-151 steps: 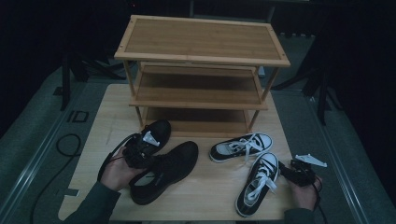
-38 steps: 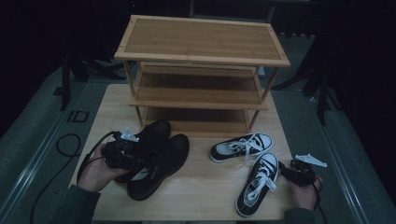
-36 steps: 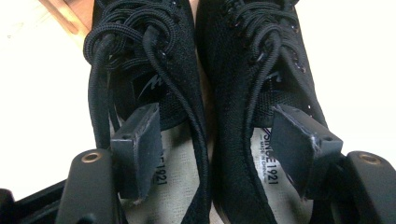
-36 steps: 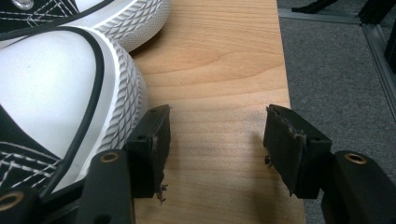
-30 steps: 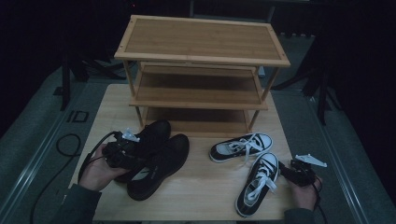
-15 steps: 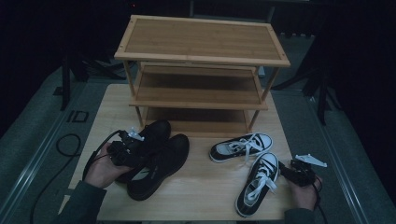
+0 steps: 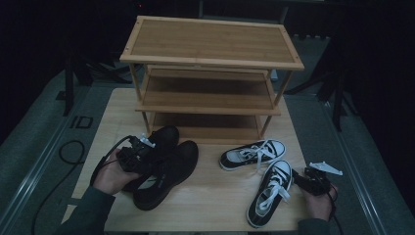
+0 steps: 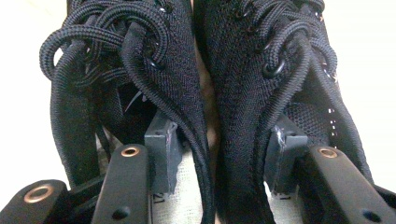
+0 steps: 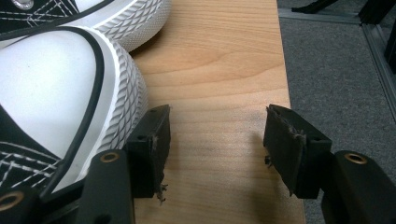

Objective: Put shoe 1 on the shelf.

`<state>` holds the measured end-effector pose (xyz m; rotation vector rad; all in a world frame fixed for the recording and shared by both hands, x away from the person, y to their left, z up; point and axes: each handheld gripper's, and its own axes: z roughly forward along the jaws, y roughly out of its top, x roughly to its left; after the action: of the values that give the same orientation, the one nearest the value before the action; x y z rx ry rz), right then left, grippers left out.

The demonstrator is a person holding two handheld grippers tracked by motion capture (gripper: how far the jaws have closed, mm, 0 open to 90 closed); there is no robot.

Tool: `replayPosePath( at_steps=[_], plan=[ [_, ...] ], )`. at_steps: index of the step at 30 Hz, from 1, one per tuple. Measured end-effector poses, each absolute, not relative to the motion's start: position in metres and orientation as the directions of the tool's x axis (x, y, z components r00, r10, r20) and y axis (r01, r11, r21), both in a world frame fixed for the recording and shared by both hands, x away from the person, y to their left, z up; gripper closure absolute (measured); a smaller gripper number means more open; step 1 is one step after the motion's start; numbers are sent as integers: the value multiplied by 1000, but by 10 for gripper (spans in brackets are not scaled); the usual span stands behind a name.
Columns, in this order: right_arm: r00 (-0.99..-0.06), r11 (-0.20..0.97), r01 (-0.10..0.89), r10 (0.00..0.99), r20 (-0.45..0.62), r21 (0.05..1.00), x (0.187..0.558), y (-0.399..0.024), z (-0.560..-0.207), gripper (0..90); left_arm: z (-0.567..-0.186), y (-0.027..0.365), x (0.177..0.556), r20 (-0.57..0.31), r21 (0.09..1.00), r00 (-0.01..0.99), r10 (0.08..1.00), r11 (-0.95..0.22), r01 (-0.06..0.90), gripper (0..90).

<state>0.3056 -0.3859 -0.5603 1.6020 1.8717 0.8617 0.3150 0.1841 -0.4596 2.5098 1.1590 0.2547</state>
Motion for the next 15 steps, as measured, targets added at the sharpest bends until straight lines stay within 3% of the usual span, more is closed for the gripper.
replayPosePath(
  at_steps=[8,15],
  plan=[
    [-161,96,652,987,14,752,306,-386,-560,409,-463,177,319,24,357,646,763,-610,708,569],
    [-161,96,652,987,14,752,306,-386,-560,409,-463,176,320,-5,340,663,749,-622,705,730]
  ],
)
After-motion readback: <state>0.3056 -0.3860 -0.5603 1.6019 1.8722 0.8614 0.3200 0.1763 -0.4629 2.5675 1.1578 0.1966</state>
